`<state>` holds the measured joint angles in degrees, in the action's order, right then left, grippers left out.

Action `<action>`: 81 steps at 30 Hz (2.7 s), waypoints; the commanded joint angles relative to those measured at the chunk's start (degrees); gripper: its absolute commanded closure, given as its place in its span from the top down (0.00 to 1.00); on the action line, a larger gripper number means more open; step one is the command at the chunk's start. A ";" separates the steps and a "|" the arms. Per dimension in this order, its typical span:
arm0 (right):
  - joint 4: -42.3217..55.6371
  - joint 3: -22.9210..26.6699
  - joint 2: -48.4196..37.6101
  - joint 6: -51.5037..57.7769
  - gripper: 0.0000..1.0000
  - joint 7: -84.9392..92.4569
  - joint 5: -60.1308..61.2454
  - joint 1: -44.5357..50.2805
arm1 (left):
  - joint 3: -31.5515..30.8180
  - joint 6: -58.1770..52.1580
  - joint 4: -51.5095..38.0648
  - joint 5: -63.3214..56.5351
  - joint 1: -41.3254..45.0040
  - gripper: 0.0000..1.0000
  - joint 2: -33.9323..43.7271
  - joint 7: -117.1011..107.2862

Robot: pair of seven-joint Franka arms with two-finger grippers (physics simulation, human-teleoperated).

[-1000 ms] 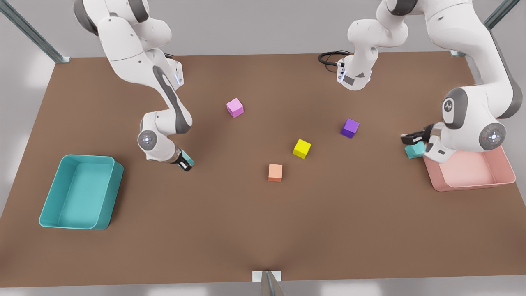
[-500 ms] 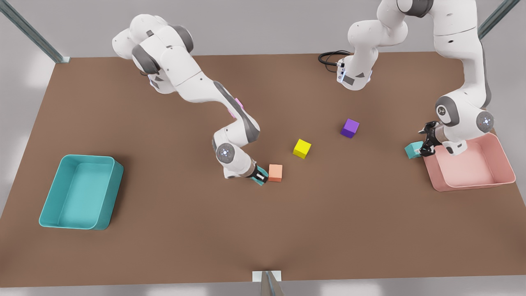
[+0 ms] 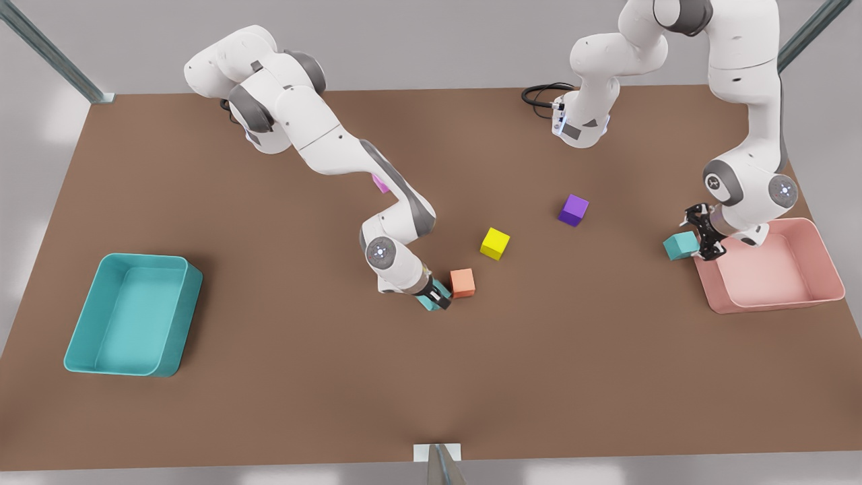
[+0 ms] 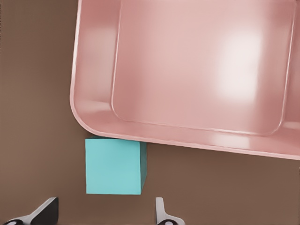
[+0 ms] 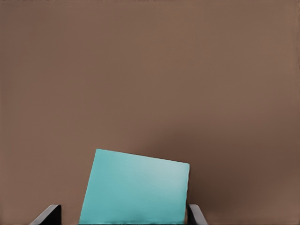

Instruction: Stack the two blue cubes on top of each other

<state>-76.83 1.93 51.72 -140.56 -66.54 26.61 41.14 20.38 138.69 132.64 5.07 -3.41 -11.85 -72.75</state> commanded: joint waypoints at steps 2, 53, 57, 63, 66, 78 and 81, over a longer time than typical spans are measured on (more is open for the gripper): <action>0.11 0.09 -0.48 0.38 1.00 -7.47 0.02 0.00 | 0.01 2.90 -0.01 0.03 -0.02 1.00 -0.72 -17.07; -4.64 0.18 -45.74 57.95 1.00 54.50 -30.48 -25.40 | -26.70 -27.77 -61.18 -4.54 35.22 0.60 -31.04 -54.25; -4.55 0.18 -45.74 57.86 1.00 54.50 -30.48 -25.40 | -26.71 -27.69 -67.15 -4.37 38.66 0.60 -37.02 -54.69; -4.47 0.09 -45.74 57.86 1.00 54.41 -30.57 -25.23 | -26.62 -24.00 -67.42 -4.37 38.57 0.60 -38.95 -54.42; -4.47 0.09 -45.74 57.86 1.00 54.50 -30.57 -25.23 | -26.62 -22.24 -67.42 -4.45 38.57 0.60 -38.96 -54.34; -4.47 0.09 -44.86 57.86 1.00 54.76 -30.48 -25.32 | -26.35 -20.65 -67.07 -4.63 38.22 1.00 -39.92 -54.42; -4.64 0.00 -44.69 58.30 1.00 54.85 -30.48 -25.14 | -26.18 -23.99 -67.33 -5.24 37.86 1.00 -39.22 -54.60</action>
<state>-81.47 1.89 7.02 -82.61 -14.27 -3.84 15.84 -5.85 116.77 65.36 0.23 34.49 -51.18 -121.84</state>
